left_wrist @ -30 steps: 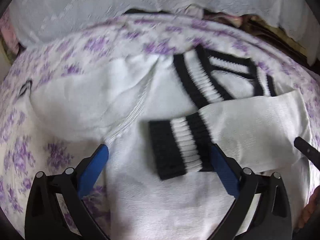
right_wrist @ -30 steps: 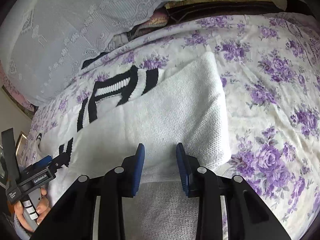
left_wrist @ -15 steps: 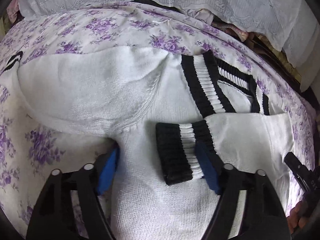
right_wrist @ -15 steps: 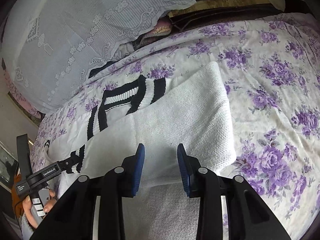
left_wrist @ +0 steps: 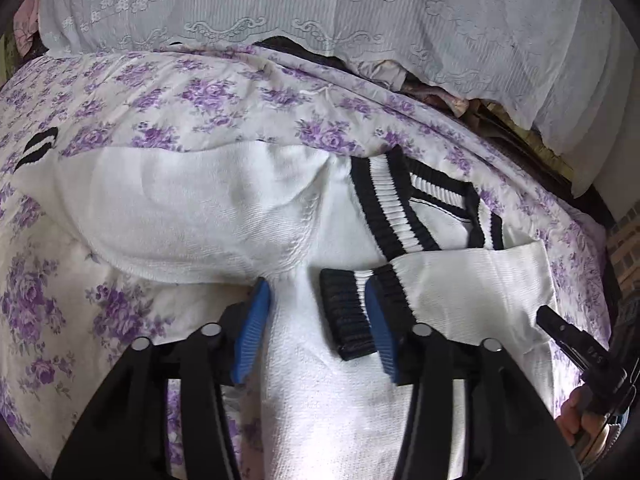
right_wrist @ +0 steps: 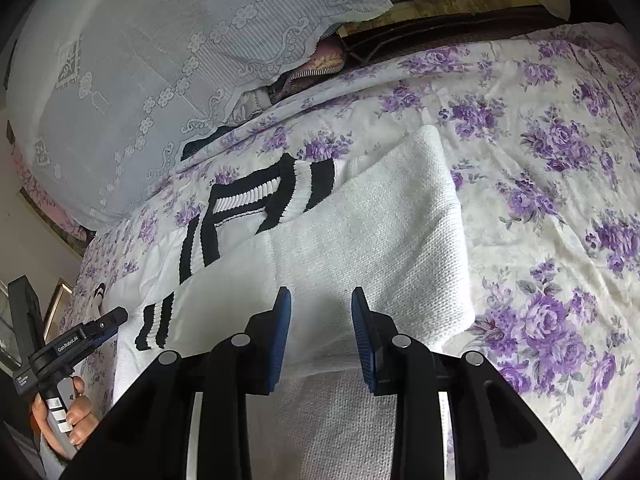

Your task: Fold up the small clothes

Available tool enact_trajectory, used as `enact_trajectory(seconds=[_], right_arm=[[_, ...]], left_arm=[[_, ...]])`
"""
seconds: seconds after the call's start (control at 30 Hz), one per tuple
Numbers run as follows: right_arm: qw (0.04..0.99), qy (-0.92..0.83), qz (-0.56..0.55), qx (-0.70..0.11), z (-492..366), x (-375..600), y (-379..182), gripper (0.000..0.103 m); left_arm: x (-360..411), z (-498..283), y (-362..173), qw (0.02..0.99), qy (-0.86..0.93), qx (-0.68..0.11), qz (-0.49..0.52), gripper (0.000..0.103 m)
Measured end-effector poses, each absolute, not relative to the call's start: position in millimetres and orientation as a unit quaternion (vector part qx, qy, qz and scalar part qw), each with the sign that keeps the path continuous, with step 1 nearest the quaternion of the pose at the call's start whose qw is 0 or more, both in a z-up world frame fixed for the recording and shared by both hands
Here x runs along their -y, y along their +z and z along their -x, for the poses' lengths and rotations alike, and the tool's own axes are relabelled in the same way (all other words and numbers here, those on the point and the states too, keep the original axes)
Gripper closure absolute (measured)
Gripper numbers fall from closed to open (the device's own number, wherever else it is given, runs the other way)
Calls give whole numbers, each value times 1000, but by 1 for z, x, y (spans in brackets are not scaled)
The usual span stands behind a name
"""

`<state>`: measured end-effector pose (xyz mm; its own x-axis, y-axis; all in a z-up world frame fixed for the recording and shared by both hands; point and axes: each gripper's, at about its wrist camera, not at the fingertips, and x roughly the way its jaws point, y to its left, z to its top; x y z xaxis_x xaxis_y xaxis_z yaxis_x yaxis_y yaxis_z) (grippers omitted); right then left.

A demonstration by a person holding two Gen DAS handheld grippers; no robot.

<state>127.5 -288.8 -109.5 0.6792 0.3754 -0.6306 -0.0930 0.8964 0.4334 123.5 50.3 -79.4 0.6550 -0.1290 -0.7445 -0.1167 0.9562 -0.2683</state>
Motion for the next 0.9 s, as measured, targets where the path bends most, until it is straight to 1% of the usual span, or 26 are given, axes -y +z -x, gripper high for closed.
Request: enact_trajectory(seconds=[0.07, 0.1, 0.13, 0.2, 0.37, 0.47, 0.5, 0.6, 0.7, 0.73, 0.8, 0.9], right_arm=[[897, 132, -186, -378, -128, 289, -109, 72], [897, 131, -187, -378, -127, 289, -109, 72], [897, 131, -188, -378, -128, 289, -110, 72], [896, 130, -190, -379, -129, 290, -110, 72], [892, 128, -200, -384, -131, 295, -114, 72], [892, 130, -199, -385, -131, 293, -114, 72], [892, 131, -198, -384, -130, 293, -113, 72], [892, 133, -199, -384, -130, 292, -112, 72], [891, 136, -197, -386, -131, 290, -113, 72], [891, 136, -198, -385, -131, 290, -112, 72], [892, 135, -202, -382, -130, 293, -111, 72], [892, 134, -207, -379, -131, 296, -110, 72]], left_arm=[[-46, -129, -82, 894, -6, -422, 148, 48], [-44, -133, -86, 890, -11, -432, 147, 40], [-40, -140, -92, 883, -17, -448, 142, 38], [-40, -146, -103, 874, -3, -465, 143, 41], [-47, -127, -79, 892, -24, -420, 166, 42], [-49, -122, -59, 902, -6, -411, 135, 39], [-51, -121, -53, 901, 3, -415, 126, 37], [-63, -121, -50, 891, -10, -423, 167, 37], [-52, -135, -66, 864, -62, -463, 189, 38], [-46, -140, -75, 857, -70, -475, 186, 48], [-36, -150, -95, 844, -66, -502, 176, 61], [-33, -155, -111, 842, -59, -505, 180, 61]])
